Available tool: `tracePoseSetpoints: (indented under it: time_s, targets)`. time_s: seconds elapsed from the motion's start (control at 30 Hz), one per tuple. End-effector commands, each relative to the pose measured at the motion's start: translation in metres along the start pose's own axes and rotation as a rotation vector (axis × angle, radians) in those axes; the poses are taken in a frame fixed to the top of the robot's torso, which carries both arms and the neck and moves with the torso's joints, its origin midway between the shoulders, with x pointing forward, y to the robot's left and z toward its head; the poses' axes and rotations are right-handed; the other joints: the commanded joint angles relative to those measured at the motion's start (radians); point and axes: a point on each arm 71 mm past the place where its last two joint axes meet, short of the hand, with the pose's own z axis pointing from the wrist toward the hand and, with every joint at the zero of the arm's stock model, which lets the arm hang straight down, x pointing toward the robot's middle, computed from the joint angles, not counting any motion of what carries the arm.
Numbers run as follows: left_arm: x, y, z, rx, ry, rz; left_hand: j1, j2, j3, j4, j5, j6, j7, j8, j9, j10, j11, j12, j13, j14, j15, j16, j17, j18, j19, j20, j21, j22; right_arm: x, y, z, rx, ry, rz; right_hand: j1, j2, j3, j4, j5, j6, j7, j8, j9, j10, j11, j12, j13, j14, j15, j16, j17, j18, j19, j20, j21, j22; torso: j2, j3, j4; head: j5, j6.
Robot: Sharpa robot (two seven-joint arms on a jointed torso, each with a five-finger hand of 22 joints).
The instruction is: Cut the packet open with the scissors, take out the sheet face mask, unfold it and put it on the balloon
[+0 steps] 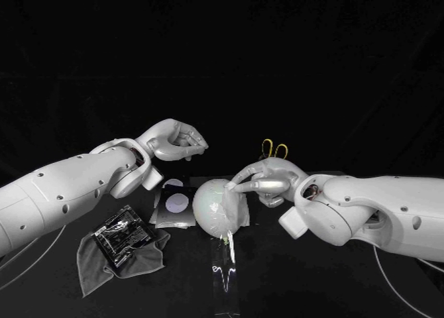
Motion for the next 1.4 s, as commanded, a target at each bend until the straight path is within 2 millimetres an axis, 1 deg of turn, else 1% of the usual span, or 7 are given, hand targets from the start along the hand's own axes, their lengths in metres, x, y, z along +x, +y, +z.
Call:
tracePoseSetpoints:
  time_s: [0.03,0.53,0.6,0.97,1.1,1.23,1.4]
  targets:
    - [0.000,0.000,-0.002,-0.031,-0.022,-0.113,0.006,-0.001,-0.007,-0.003,0.001,0.004,0.008,-0.008,-0.002,-0.009,0.002,-0.004,0.002,-0.018,0.000,-0.007,-0.025,0.010,-0.010,0.002,0.003,0.001,-0.006,0.005,-0.003,0.003,0.085,-0.059,-0.004,0.004,0.005,0.003,0.006,-0.004,0.006,0.002,0.001,0.109,0.002,0.004,0.262,0.106,-0.006,0.003,0.263,-0.014,0.110,-0.001,0.007,0.263,0.001,-0.0002,-0.0006,-0.001,0.002]
    - [-0.002,0.003,-0.014,-0.071,-0.072,-0.251,-0.007,-0.009,-0.035,0.003,0.001,0.013,0.006,-0.013,-0.005,-0.011,0.001,-0.003,0.005,-0.029,0.001,-0.014,-0.038,0.009,-0.025,0.008,0.000,0.001,-0.100,0.041,-0.003,0.030,-0.013,-0.352,-0.002,0.002,0.006,0.001,0.006,-0.003,0.006,0.003,0.001,0.110,0.002,0.007,0.264,0.106,-0.006,0.003,0.263,-0.014,0.110,-0.001,0.007,0.263,0.000,-0.0015,-0.0009,-0.011,0.012]
    - [-0.001,0.003,-0.014,-0.074,-0.077,-0.264,-0.014,-0.012,-0.042,0.008,0.001,0.014,0.003,-0.016,-0.006,-0.012,0.001,-0.003,0.006,-0.072,0.001,-0.030,-0.114,0.007,-0.033,0.011,-0.008,-0.002,-0.108,0.047,-0.002,0.021,-0.041,-0.393,-0.002,0.002,0.006,0.001,0.006,-0.003,0.006,0.003,0.001,0.110,0.002,0.007,0.264,0.106,-0.006,0.003,0.263,-0.014,0.110,-0.001,0.007,0.263,0.000,-0.0016,-0.0005,-0.011,0.013]
    - [0.011,0.002,-0.013,-0.094,-0.107,-0.314,-0.035,-0.076,-0.052,0.047,0.002,-0.023,0.034,-0.083,-0.040,-0.084,0.048,-0.090,-0.037,-0.342,0.063,-0.367,-0.276,-0.025,-0.197,0.091,-0.268,-0.141,-0.138,0.088,0.007,-0.049,-0.164,-0.561,-0.001,-0.002,0.005,-0.001,0.001,0.000,0.005,0.006,0.002,0.110,0.002,0.007,0.264,0.106,-0.006,0.003,0.263,-0.014,0.110,-0.002,0.007,0.263,-0.002,-0.0024,0.0005,-0.023,0.013]
    - [0.018,0.005,-0.011,-0.106,-0.118,-0.323,-0.036,-0.093,-0.048,0.053,0.001,-0.035,0.039,-0.098,-0.047,-0.102,0.058,-0.119,-0.054,-0.362,0.078,-0.438,-0.302,-0.023,-0.206,0.110,-0.333,-0.180,-0.139,0.096,0.011,-0.073,-0.179,-0.577,-0.001,-0.002,0.005,-0.001,0.001,0.000,0.005,0.006,0.002,0.110,0.002,0.007,0.264,0.106,-0.006,0.003,0.263,-0.014,0.110,-0.002,0.007,0.263,-0.001,-0.0021,0.0002,-0.023,0.019]
    - [0.025,0.008,-0.010,-0.117,-0.128,-0.337,-0.027,-0.111,-0.034,0.066,0.002,-0.042,0.047,-0.124,-0.058,-0.108,0.074,-0.184,-0.084,-0.365,0.103,-0.606,-0.355,-0.001,-0.205,0.162,-0.504,-0.285,-0.138,0.105,0.015,-0.101,-0.188,-0.589,-0.001,-0.003,0.005,-0.002,0.001,0.001,0.005,0.006,0.002,0.110,0.001,0.007,0.264,0.106,-0.006,0.003,0.263,-0.014,0.110,-0.002,0.007,0.263,-0.001,-0.0031,-0.0019,-0.019,0.024]
    - [0.033,0.012,-0.007,-0.129,-0.148,-0.351,-0.028,-0.122,-0.044,0.077,0.001,-0.051,0.056,-0.142,-0.063,-0.123,0.089,-0.232,-0.085,-0.383,0.120,-0.728,-0.384,-0.006,-0.209,0.171,-0.619,-0.353,-0.135,0.115,0.020,-0.138,-0.203,-0.609,-0.001,-0.003,0.005,-0.002,0.001,0.001,0.005,0.006,0.002,0.110,0.001,0.007,0.264,0.106,-0.006,0.003,0.263,-0.014,0.110,-0.002,0.007,0.263,-0.001,-0.0026,-0.0008,-0.012,0.034]
